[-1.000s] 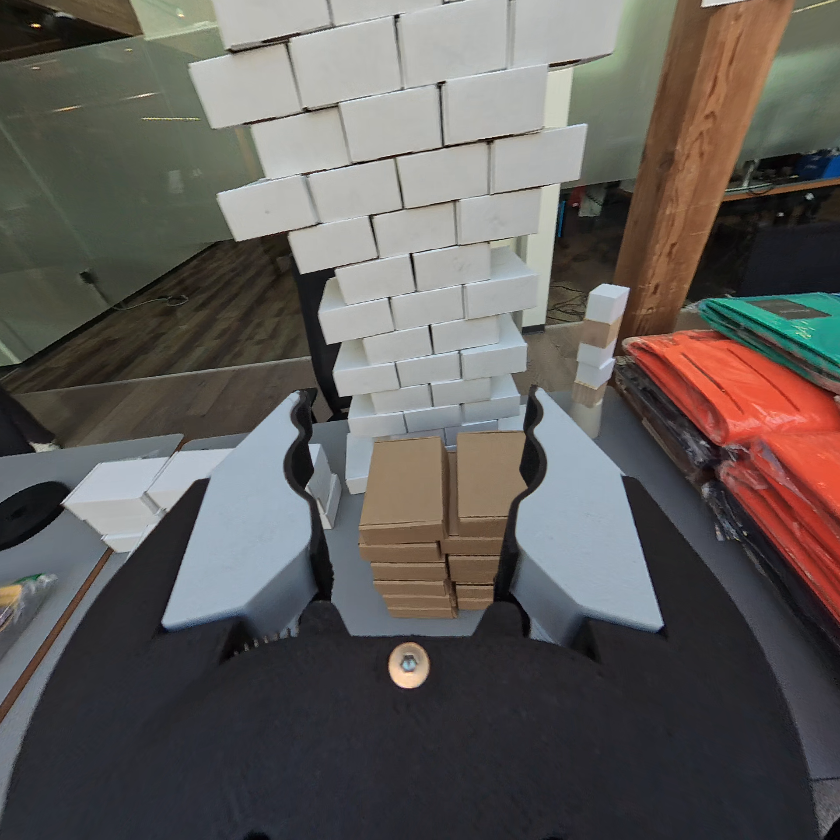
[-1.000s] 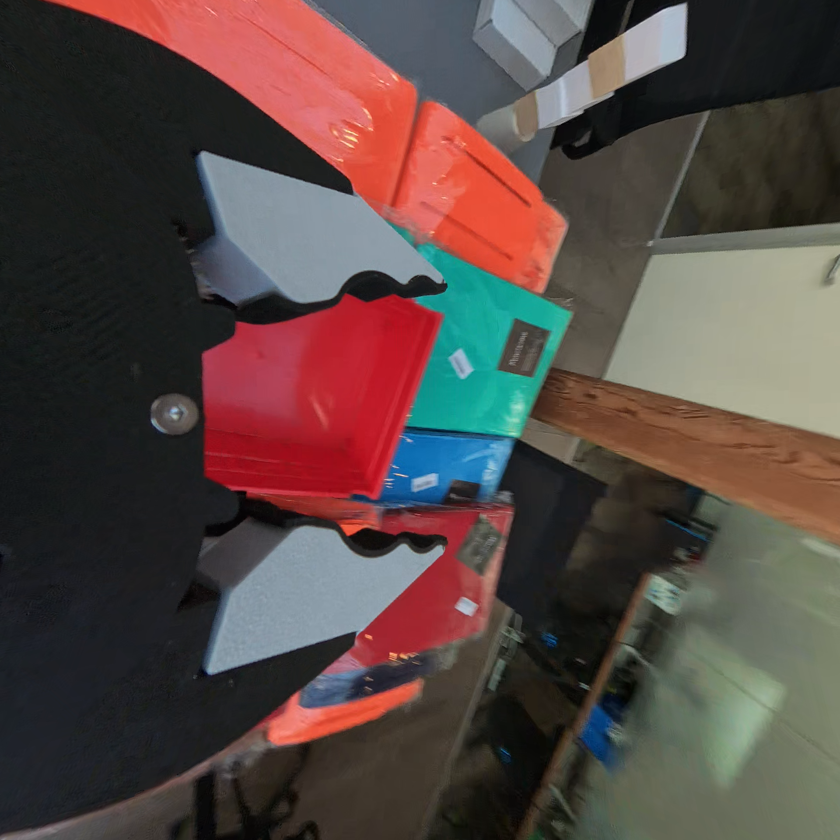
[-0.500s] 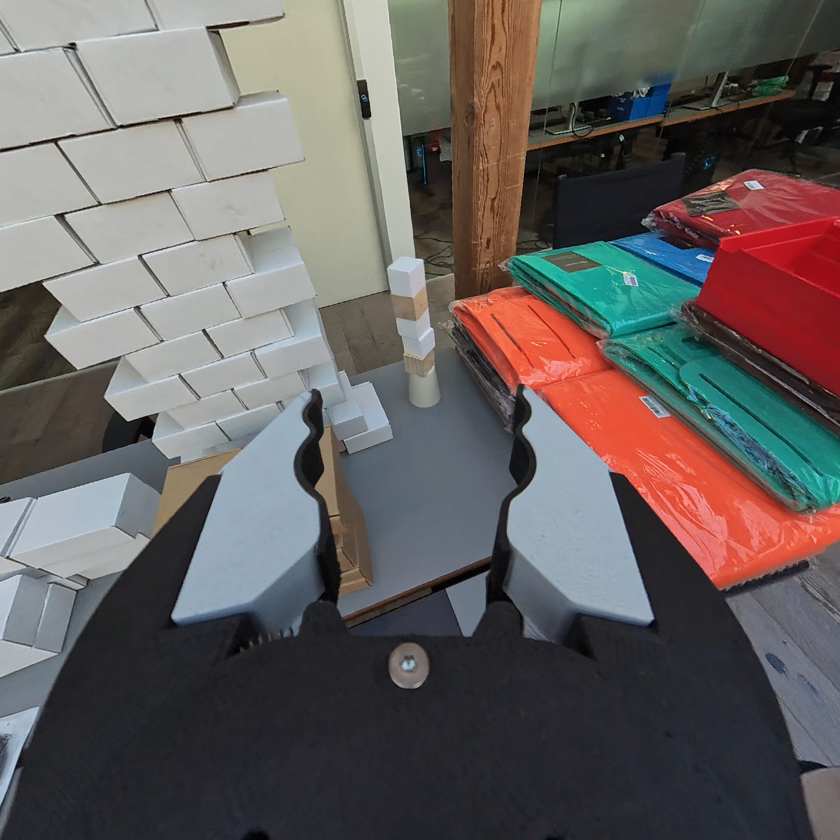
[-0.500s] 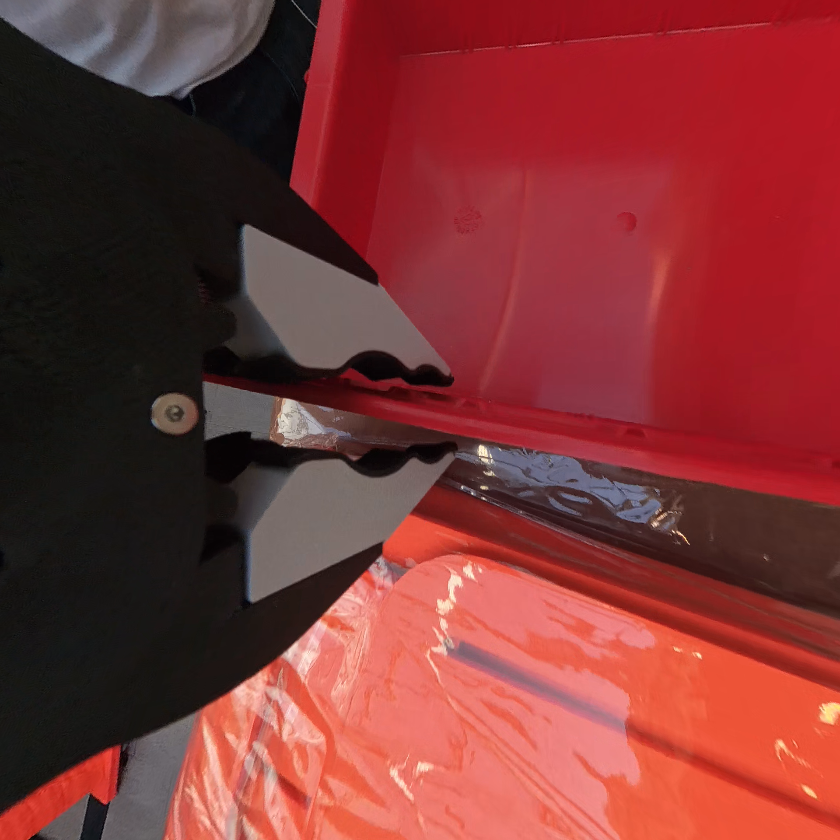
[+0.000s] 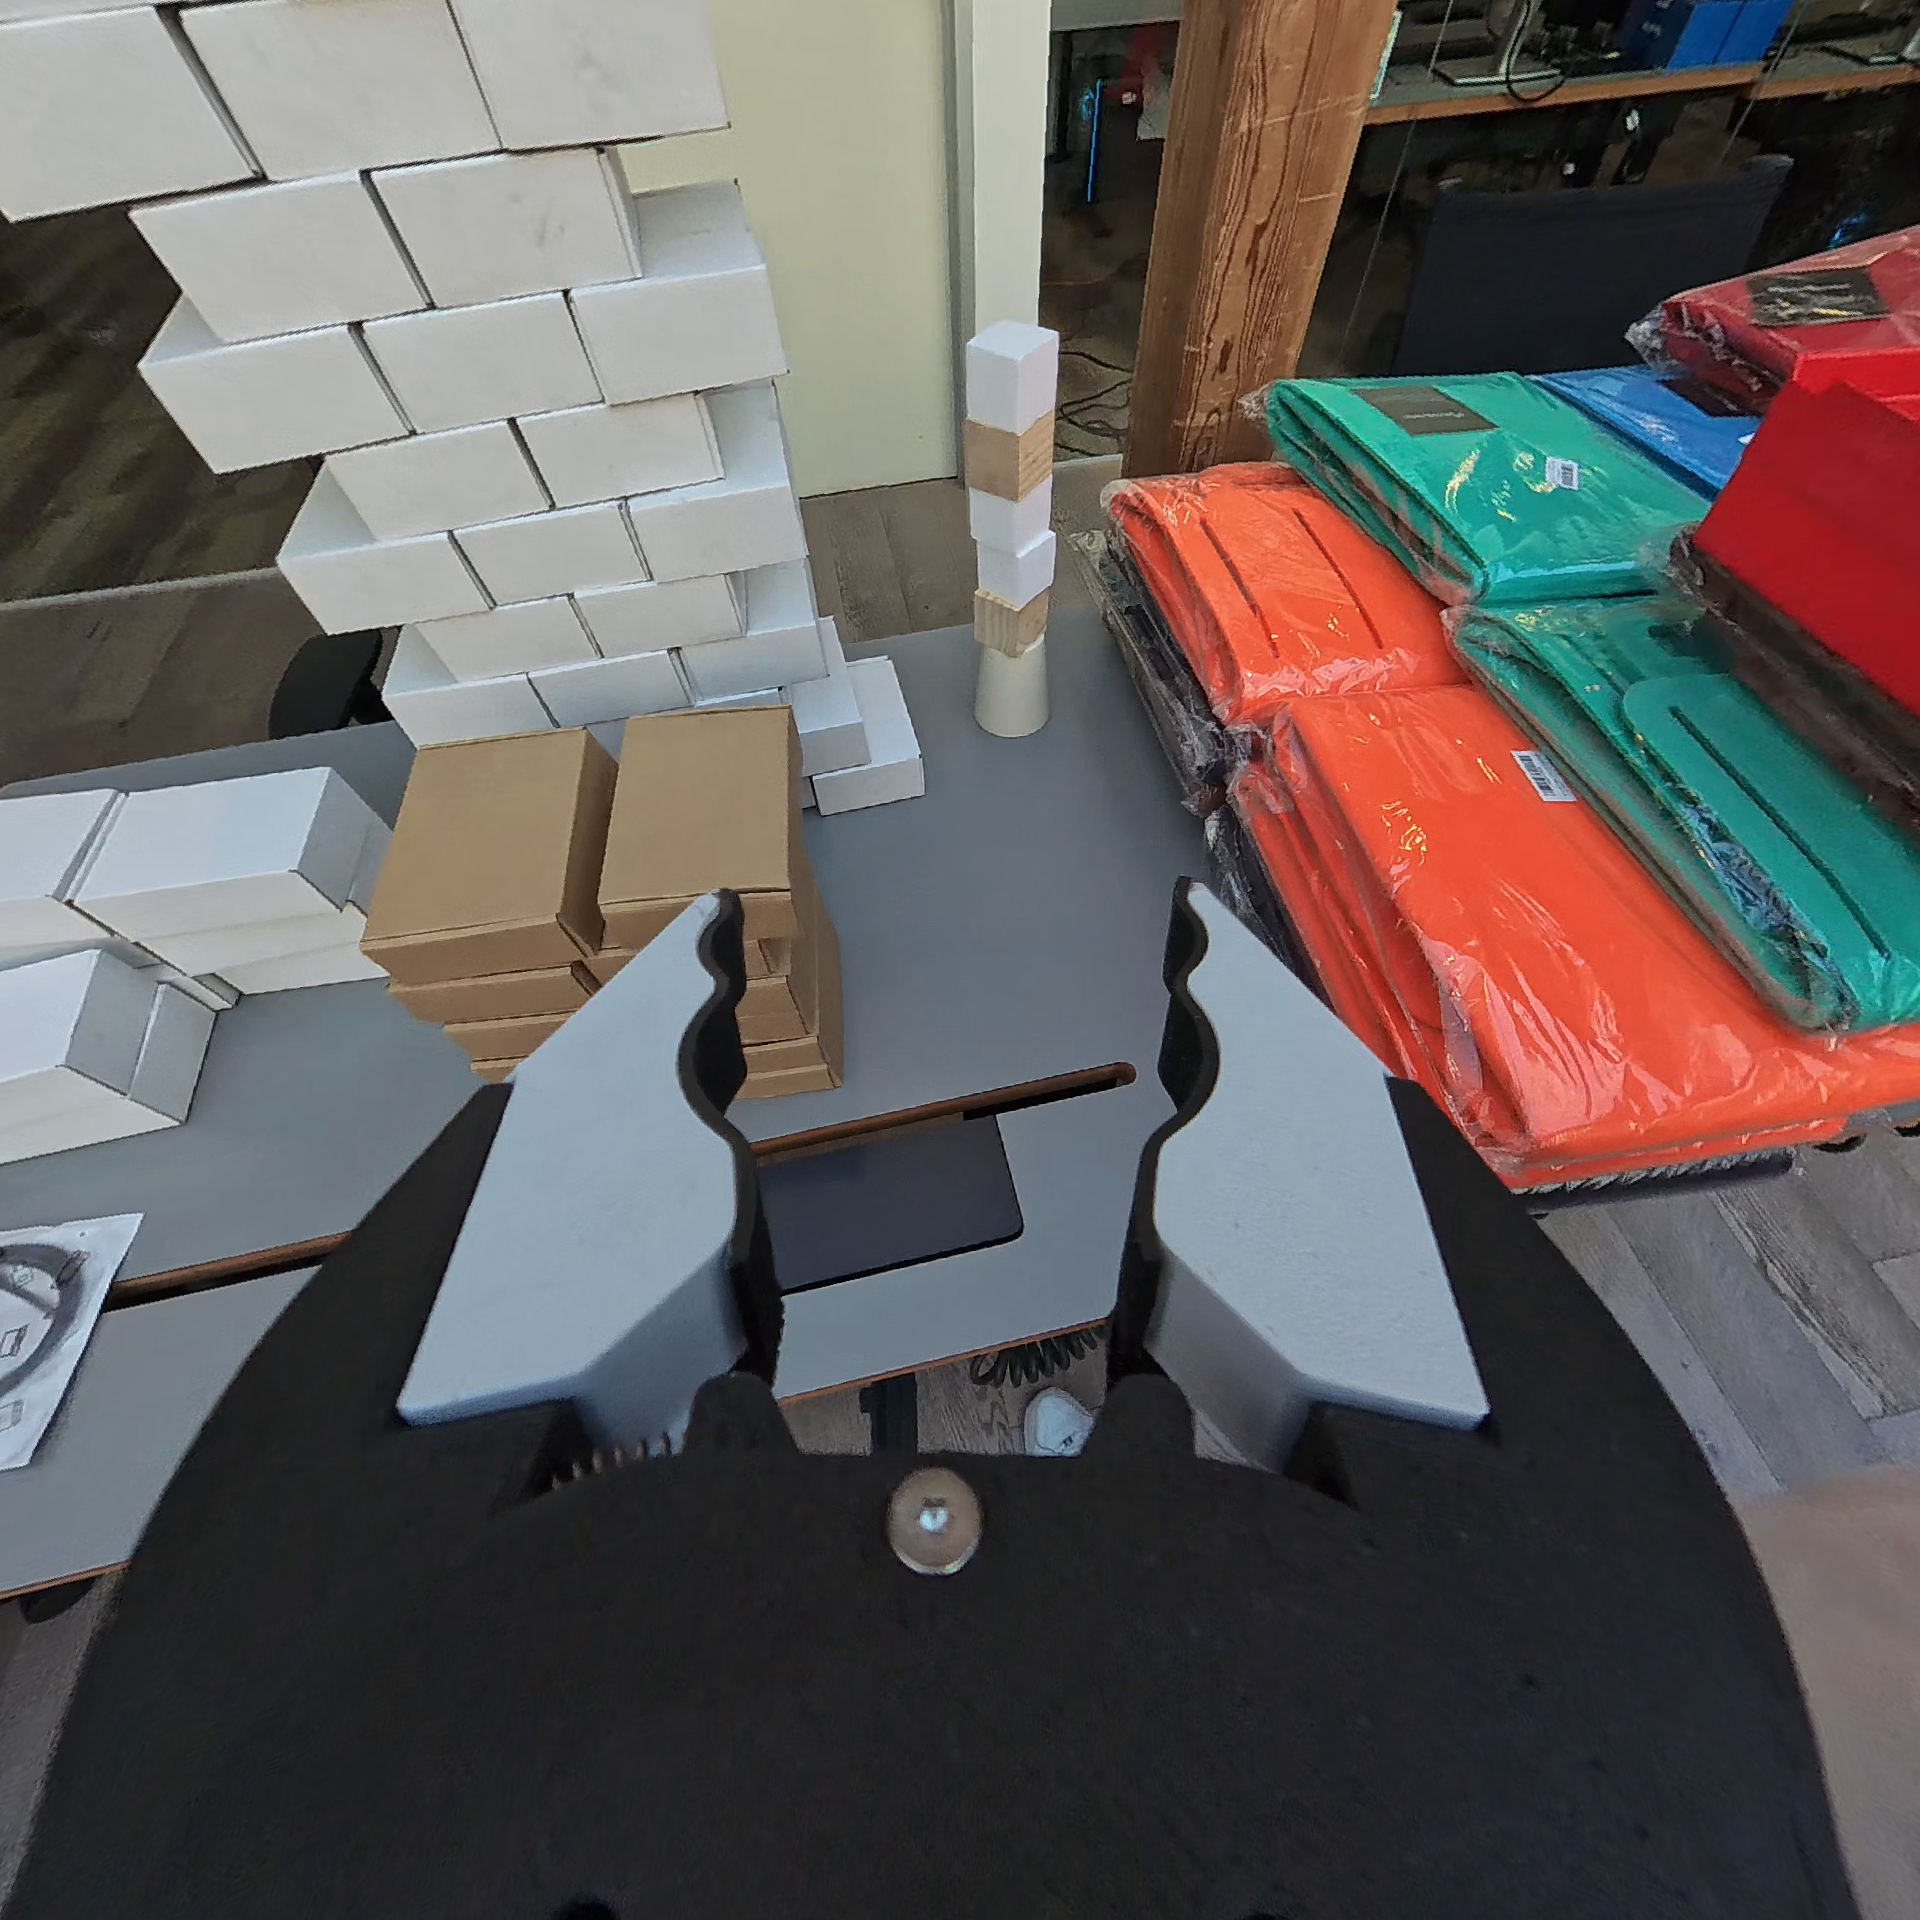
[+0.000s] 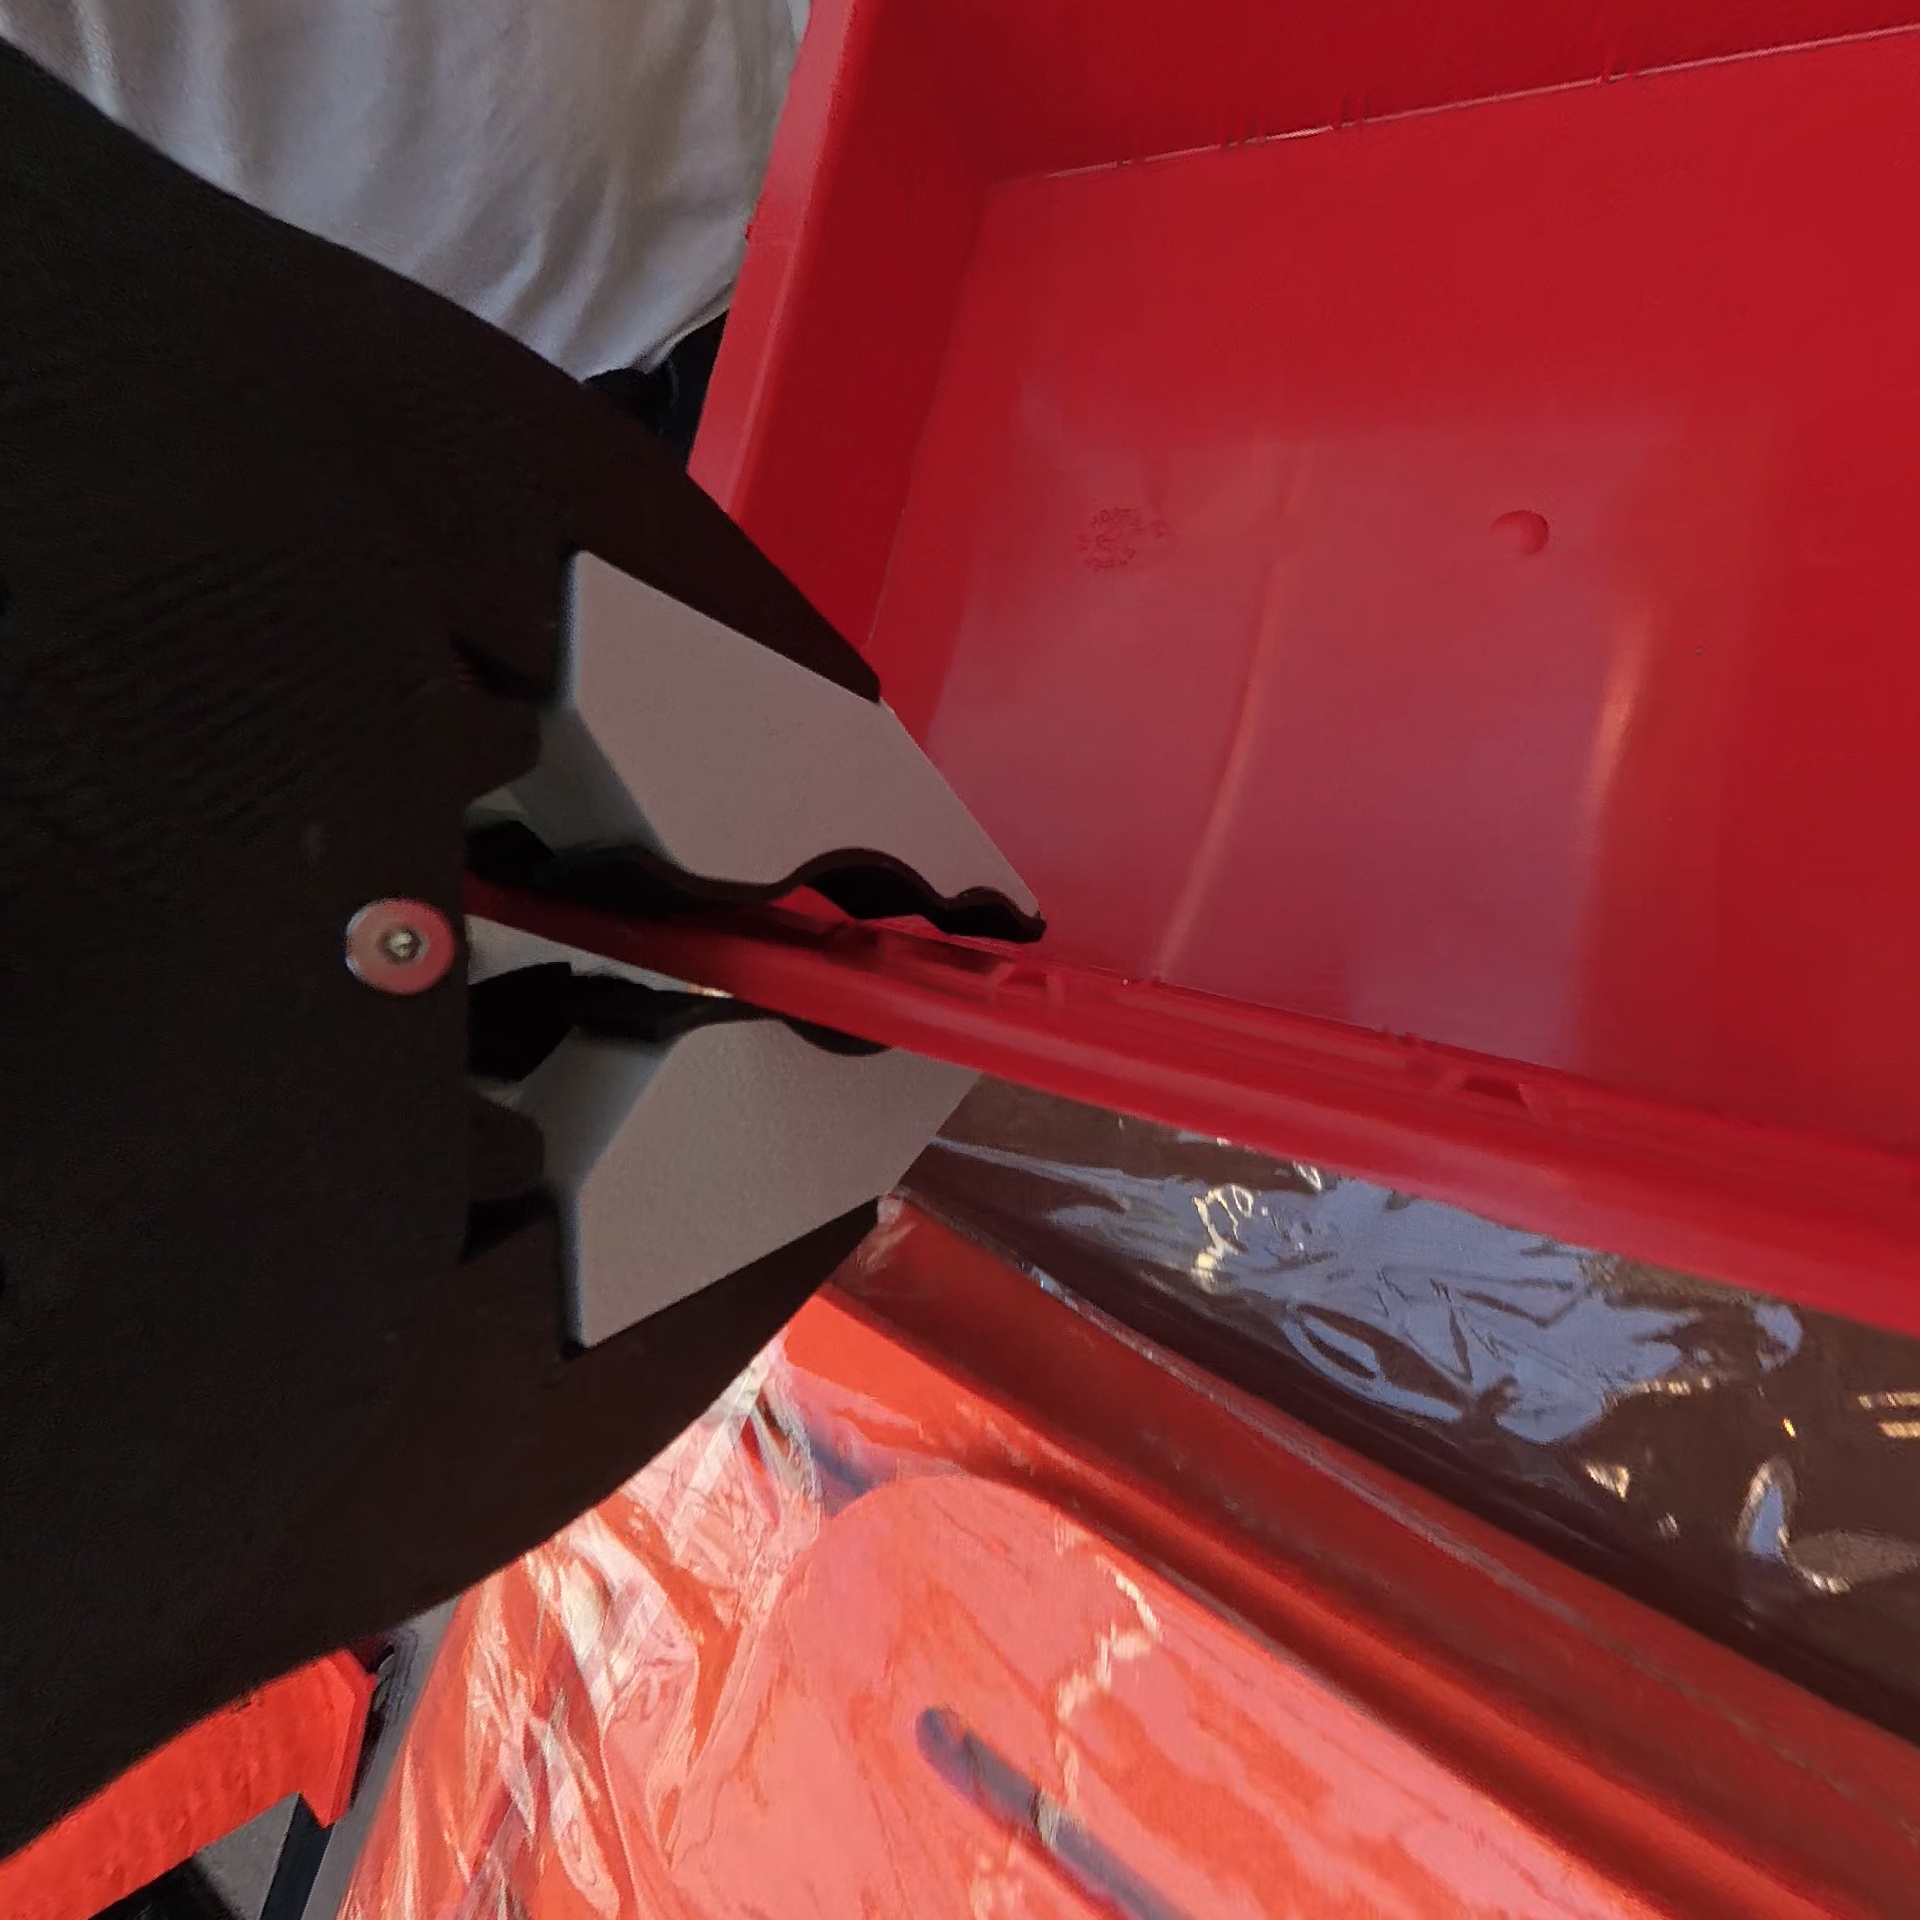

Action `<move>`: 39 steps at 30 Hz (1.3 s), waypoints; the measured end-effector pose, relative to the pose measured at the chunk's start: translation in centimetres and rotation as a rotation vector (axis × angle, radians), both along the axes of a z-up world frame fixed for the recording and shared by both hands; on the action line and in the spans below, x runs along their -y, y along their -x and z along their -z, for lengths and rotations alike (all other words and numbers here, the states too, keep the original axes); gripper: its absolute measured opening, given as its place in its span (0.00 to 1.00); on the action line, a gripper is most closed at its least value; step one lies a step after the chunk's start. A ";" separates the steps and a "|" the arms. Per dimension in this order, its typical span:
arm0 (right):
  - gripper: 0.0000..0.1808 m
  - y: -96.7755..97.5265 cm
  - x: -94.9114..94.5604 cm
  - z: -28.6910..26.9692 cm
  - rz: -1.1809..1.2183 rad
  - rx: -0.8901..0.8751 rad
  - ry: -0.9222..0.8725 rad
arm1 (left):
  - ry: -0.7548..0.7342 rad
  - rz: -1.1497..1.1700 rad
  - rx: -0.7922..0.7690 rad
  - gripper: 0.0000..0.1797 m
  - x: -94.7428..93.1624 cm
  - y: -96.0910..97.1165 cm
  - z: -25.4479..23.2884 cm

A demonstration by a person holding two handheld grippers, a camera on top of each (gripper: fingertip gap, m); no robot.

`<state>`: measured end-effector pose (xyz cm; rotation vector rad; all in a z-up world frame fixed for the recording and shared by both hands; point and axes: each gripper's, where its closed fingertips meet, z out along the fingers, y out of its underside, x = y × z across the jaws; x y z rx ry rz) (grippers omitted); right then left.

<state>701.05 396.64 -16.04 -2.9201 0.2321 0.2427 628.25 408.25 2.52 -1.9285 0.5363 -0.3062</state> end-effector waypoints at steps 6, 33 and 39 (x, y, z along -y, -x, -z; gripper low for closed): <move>0.12 0.4 -1.1 0.0 -0.043 0.046 0.127 | 0.039 -0.001 0.039 0.44 -3.3 3.3 1.6; 0.01 40.3 -26.1 2.3 -0.094 -0.356 -0.009 | 0.060 0.534 0.013 0.43 -21.9 -4.6 2.9; 0.01 45.7 -28.8 10.1 -0.054 -0.393 0.024 | 0.001 0.608 -0.032 0.40 -22.8 -8.8 0.2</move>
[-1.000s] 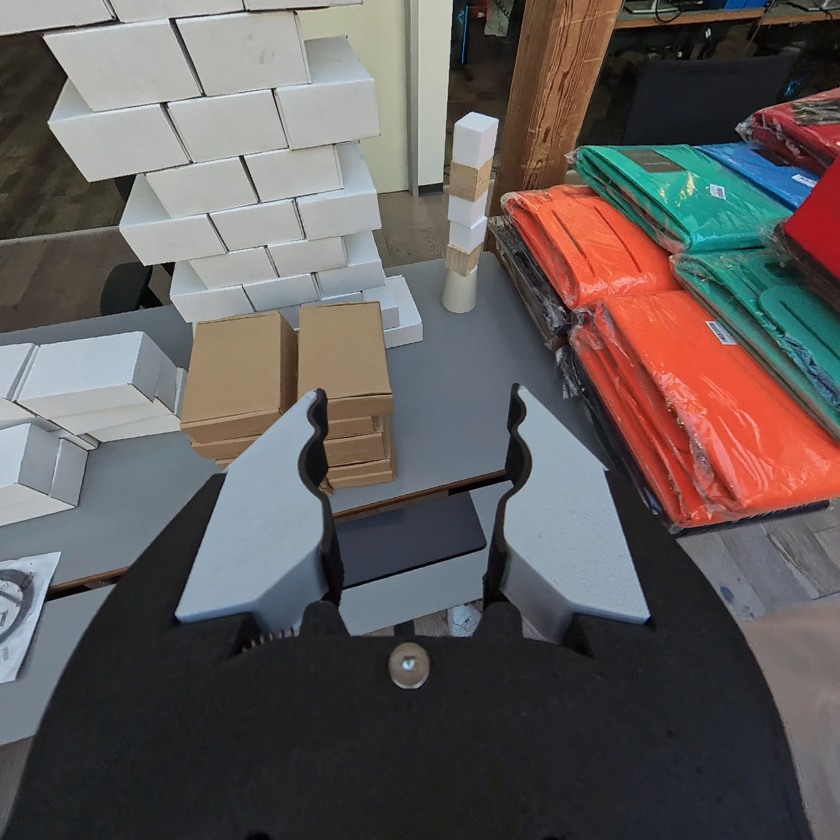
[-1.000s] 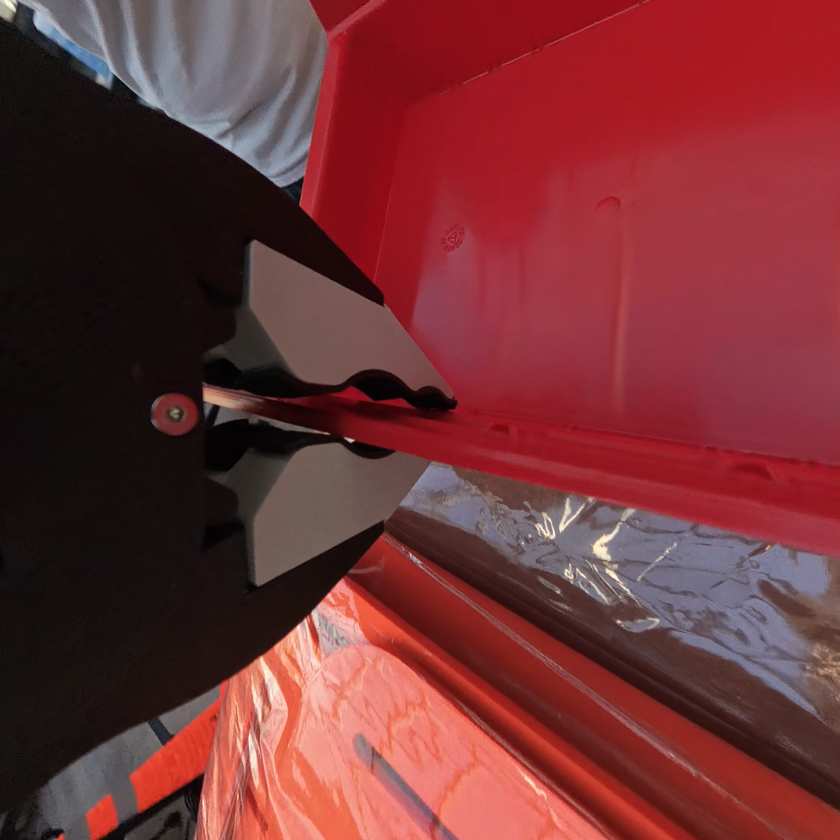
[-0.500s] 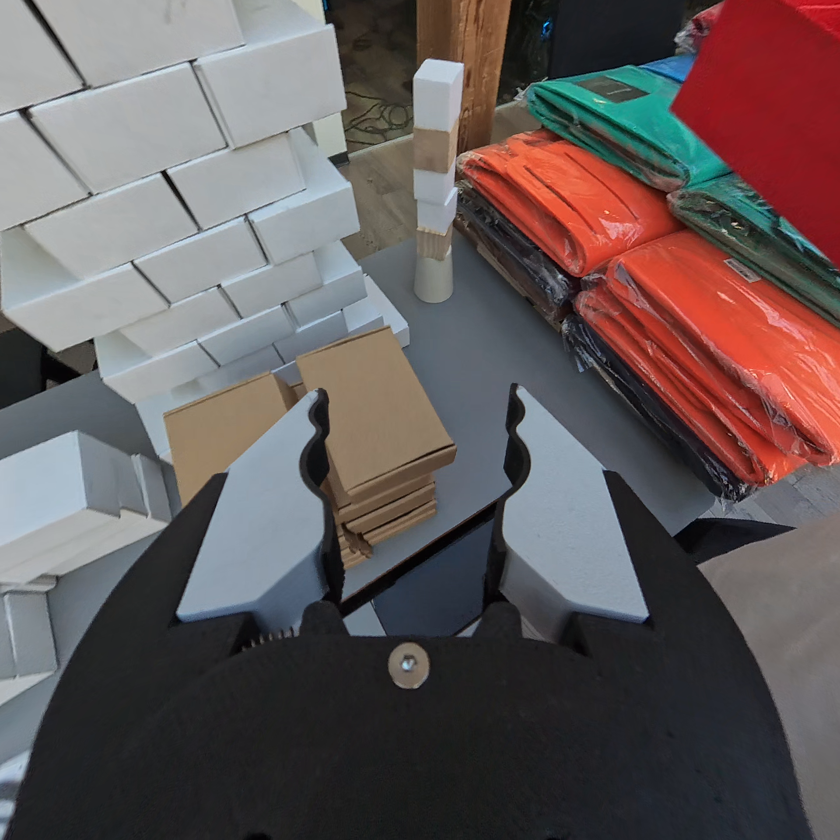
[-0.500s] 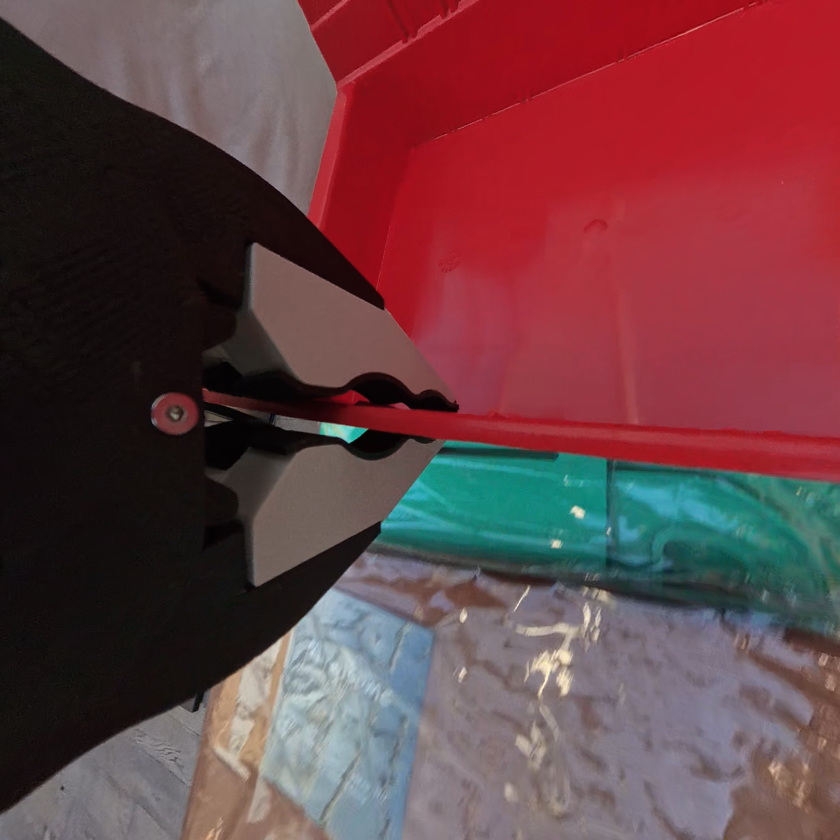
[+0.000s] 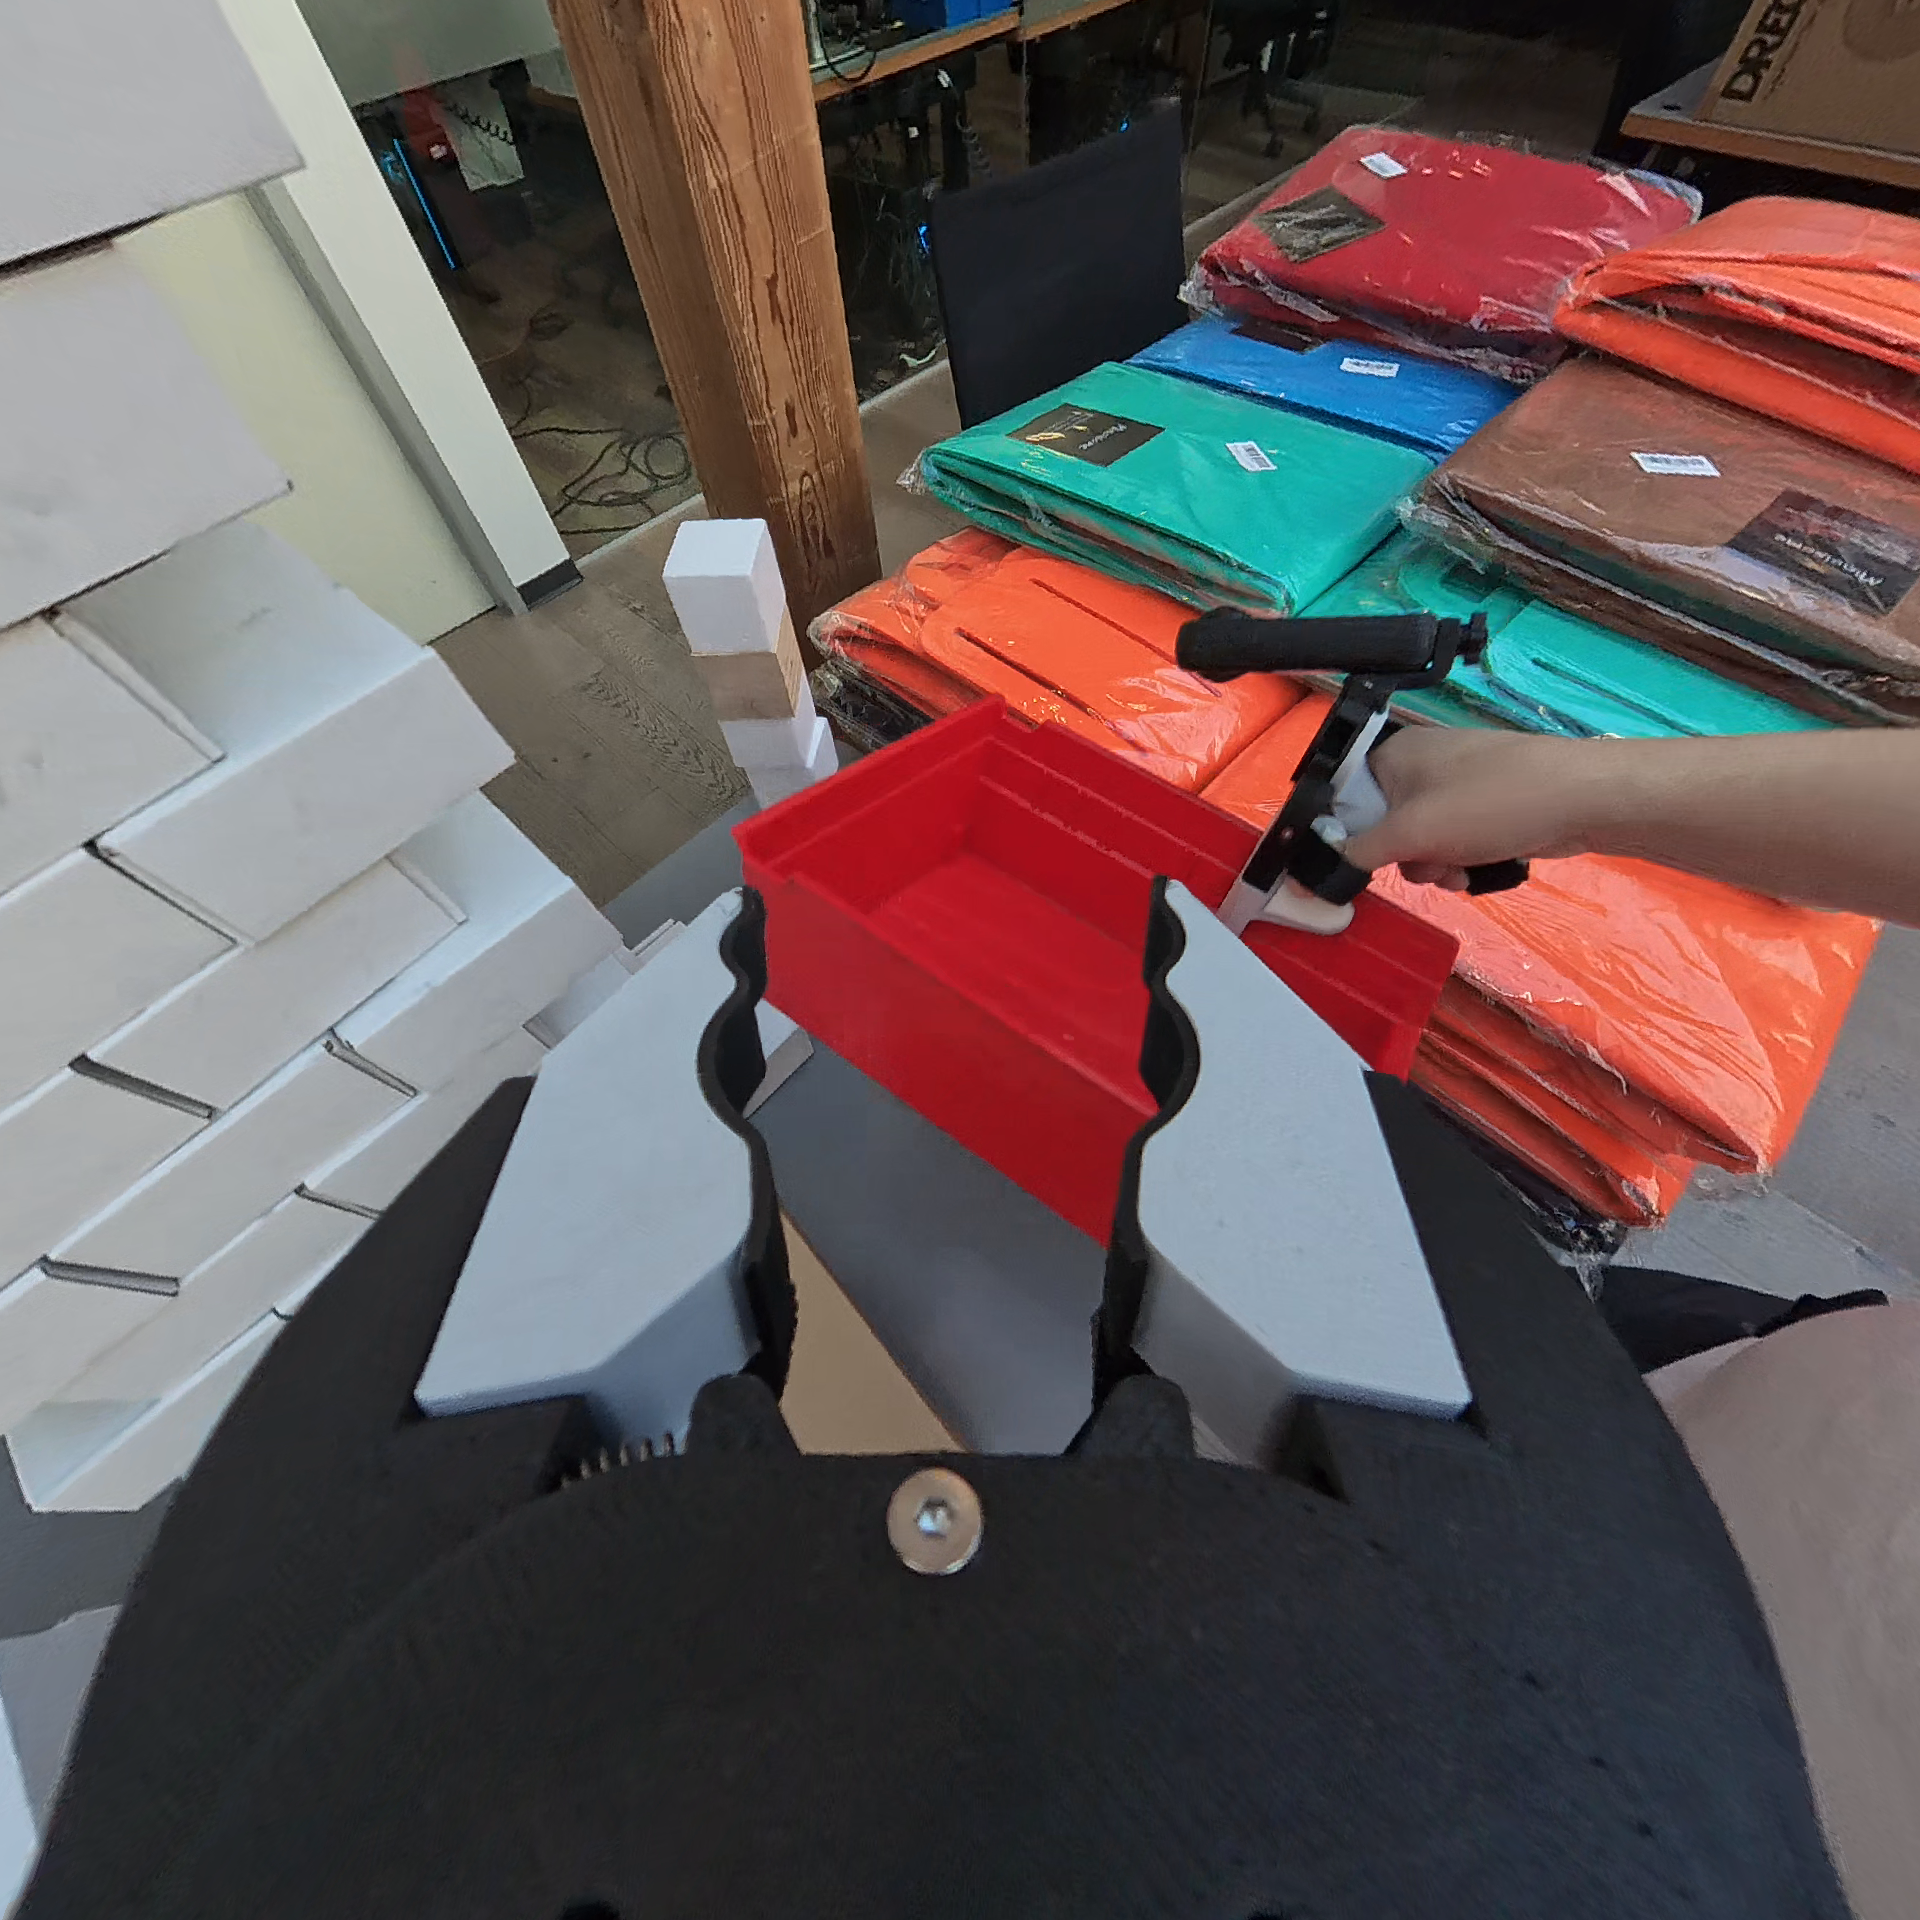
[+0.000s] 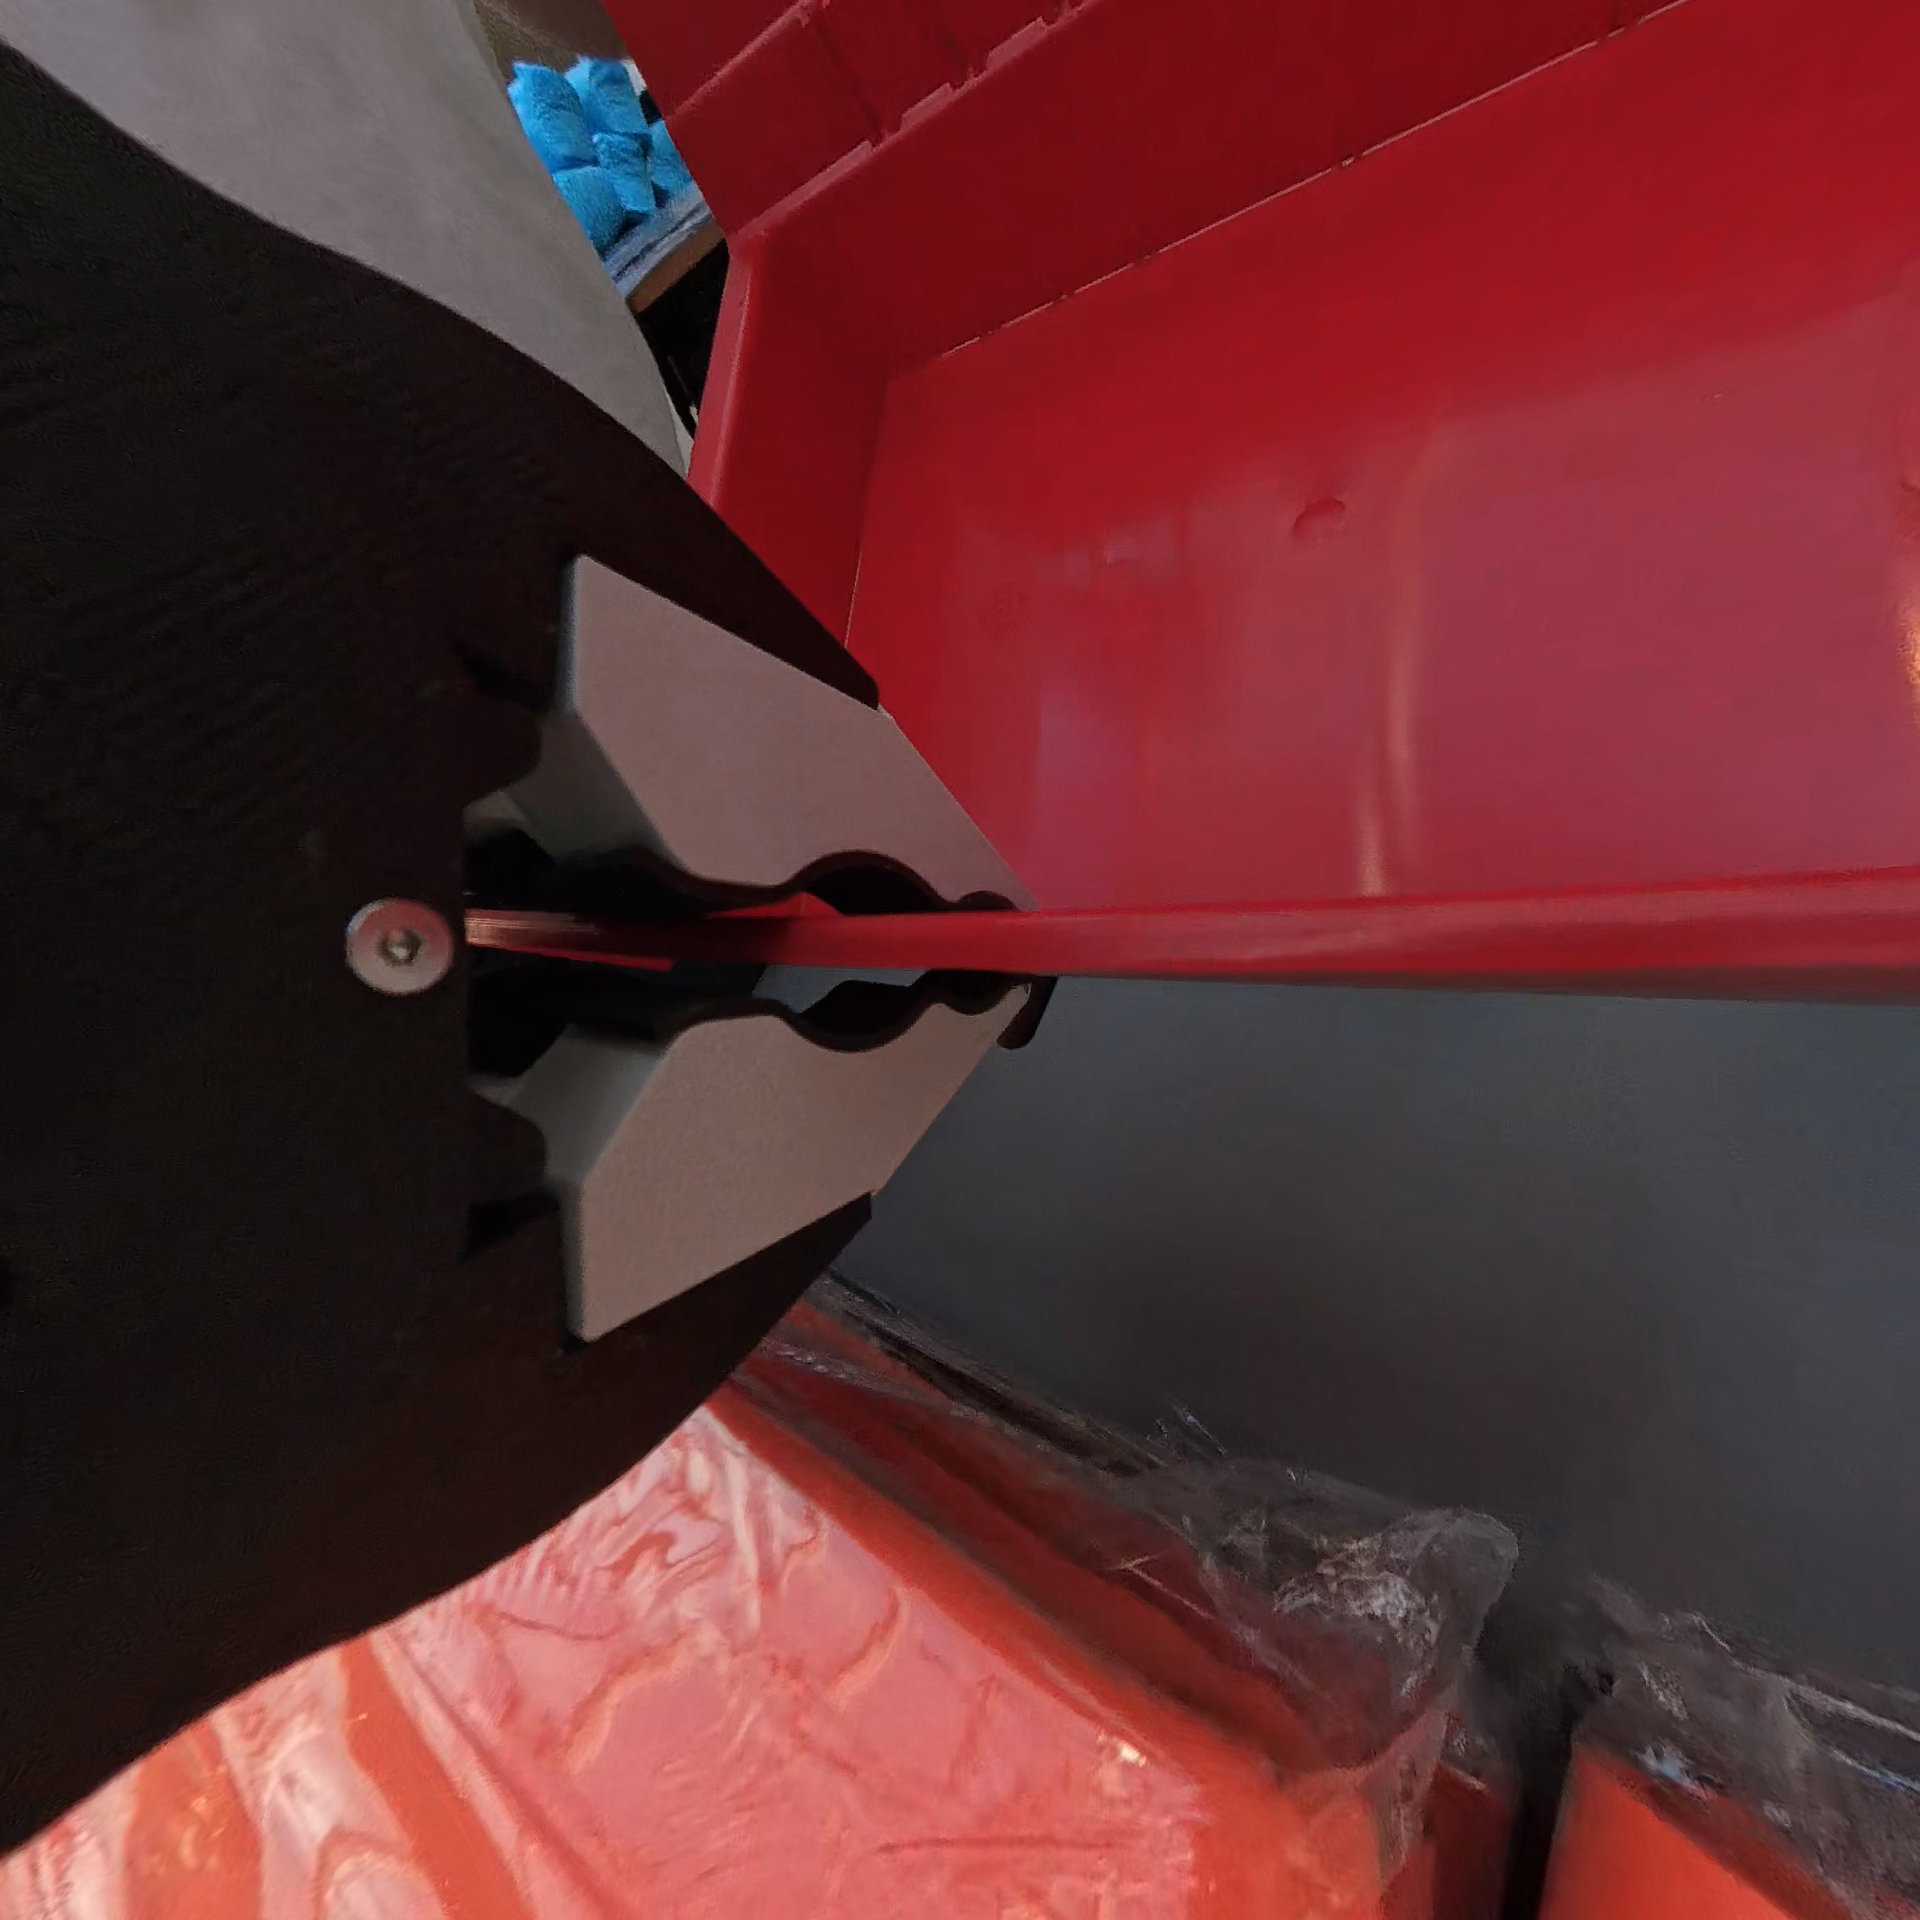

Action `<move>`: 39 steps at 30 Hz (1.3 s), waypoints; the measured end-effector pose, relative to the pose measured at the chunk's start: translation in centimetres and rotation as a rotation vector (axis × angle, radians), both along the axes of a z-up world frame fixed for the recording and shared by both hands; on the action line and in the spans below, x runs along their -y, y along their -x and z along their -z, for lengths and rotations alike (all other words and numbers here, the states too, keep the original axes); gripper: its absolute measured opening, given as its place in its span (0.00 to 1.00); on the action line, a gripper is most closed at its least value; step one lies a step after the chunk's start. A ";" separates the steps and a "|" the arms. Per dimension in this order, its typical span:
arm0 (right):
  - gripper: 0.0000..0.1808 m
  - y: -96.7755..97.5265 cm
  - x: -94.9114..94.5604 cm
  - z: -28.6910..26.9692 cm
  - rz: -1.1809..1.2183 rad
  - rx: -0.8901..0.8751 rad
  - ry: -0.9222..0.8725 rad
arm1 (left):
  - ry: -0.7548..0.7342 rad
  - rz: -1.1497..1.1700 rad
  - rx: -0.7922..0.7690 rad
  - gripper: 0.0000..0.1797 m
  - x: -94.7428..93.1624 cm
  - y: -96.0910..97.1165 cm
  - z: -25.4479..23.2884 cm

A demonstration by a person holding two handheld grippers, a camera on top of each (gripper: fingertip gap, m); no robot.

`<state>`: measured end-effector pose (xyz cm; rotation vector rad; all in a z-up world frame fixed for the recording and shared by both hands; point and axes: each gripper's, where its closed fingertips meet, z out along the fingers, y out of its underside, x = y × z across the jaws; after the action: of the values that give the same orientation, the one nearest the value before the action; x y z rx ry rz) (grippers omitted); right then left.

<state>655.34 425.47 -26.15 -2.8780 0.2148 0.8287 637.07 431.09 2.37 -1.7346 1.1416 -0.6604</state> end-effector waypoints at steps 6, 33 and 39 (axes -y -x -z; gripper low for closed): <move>0.01 0.0 -2.1 6.8 0.064 0.165 0.030 | 0.050 0.060 -0.046 0.41 -2.7 -6.5 1.2; 0.01 -0.5 -4.1 11.5 0.163 0.191 0.025 | 0.099 -0.130 -0.612 0.48 -26.2 -23.7 13.6; 0.02 -0.4 -4.2 12.1 0.148 0.195 0.019 | 0.110 -0.138 -0.618 0.46 -26.4 -23.4 14.6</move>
<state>655.75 429.65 -38.22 -2.8930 0.4086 0.5199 660.44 457.50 -12.23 -2.1673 1.3926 -0.0929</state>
